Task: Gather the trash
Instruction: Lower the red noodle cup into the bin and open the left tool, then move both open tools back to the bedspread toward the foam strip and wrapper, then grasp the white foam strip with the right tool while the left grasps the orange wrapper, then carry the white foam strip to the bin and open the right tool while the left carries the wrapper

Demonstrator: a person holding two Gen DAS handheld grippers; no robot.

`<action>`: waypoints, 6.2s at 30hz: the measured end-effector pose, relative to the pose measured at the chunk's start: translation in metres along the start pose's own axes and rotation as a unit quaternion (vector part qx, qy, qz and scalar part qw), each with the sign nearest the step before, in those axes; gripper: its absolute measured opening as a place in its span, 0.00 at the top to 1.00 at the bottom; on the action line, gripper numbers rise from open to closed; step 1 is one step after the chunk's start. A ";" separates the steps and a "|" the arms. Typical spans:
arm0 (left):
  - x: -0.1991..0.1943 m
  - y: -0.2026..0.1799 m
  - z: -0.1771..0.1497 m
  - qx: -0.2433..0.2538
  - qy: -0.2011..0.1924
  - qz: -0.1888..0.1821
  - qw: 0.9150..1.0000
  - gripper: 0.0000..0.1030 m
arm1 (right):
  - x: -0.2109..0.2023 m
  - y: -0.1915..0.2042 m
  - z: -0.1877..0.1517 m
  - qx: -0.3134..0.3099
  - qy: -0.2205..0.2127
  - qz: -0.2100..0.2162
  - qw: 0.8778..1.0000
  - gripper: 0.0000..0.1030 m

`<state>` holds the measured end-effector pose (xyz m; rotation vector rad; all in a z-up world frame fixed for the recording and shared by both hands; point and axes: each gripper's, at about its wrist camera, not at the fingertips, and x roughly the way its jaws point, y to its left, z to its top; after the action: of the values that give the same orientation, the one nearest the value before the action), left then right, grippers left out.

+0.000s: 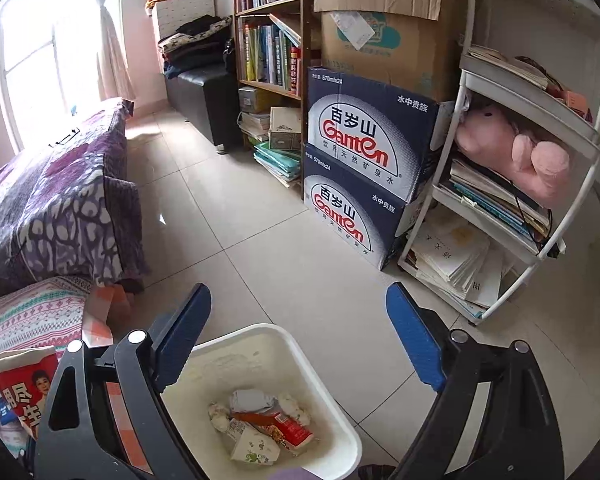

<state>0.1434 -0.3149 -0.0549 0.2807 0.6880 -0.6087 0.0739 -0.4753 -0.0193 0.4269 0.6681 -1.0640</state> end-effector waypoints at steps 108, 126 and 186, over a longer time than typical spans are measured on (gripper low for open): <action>0.115 0.481 -0.075 -0.144 0.171 0.105 0.969 0.76 | 0.001 0.340 -0.196 -0.241 0.213 0.178 0.930 0.79; -0.004 0.438 -0.033 -0.201 0.096 0.160 0.962 0.78 | -0.065 0.282 -0.131 -0.196 0.111 0.291 0.930 0.79; -0.026 0.132 -0.001 -0.105 0.014 0.095 0.990 0.78 | -0.016 0.064 -0.030 -0.054 0.046 0.118 0.991 0.78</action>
<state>0.2075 -0.1985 -0.0319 0.1570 0.7359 -0.3473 0.1173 -0.4188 -0.0299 0.4507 0.7335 -0.7850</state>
